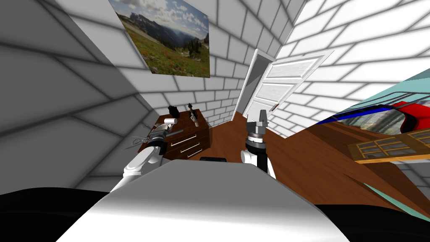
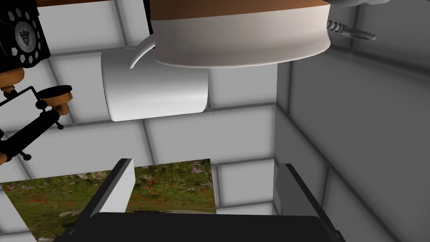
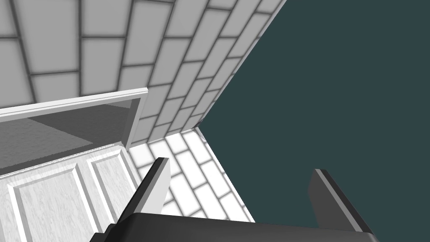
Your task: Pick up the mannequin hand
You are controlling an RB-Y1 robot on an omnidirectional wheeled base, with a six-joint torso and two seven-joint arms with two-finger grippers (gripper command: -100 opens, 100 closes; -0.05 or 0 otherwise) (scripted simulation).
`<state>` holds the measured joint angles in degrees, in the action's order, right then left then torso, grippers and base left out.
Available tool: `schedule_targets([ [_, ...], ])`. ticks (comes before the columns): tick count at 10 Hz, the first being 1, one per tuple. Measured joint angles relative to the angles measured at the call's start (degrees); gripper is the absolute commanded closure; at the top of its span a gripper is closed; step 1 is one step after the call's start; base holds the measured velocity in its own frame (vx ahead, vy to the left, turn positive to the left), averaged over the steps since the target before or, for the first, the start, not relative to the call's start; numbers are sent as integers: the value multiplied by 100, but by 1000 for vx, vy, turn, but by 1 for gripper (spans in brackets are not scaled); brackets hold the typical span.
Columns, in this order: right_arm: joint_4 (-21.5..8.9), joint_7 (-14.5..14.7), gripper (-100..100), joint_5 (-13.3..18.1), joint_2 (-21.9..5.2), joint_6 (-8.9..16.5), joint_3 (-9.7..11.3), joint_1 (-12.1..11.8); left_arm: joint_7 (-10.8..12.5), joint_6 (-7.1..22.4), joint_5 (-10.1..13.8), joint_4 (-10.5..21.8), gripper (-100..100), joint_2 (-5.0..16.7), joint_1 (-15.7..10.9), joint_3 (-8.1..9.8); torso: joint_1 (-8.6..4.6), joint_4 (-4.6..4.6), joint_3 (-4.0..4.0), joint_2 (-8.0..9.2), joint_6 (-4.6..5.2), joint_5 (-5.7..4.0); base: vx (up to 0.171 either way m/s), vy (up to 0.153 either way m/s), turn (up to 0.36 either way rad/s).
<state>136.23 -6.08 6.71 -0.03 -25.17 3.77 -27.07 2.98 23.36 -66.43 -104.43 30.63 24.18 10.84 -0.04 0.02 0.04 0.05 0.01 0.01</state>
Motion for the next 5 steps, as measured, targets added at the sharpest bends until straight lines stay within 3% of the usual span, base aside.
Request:
schedule_targets([
  [2,0,0,0,0,0,0,0,0,30,-24,-356,27,-100,-5,2,18,0,-1,-1,-2,1,0,0,0,0],
  [3,0,0,0,0,0,0,0,0,29,-23,-472,31,-100,-6,-4,15,-1,-1,-1,-2,1,0,-5,-10,-195],
  [5,0,0,0,0,0,0,0,0,59,42,-897,58,-100,130,237,216,0,0,1,1,-1,0,1,1,-28],
])
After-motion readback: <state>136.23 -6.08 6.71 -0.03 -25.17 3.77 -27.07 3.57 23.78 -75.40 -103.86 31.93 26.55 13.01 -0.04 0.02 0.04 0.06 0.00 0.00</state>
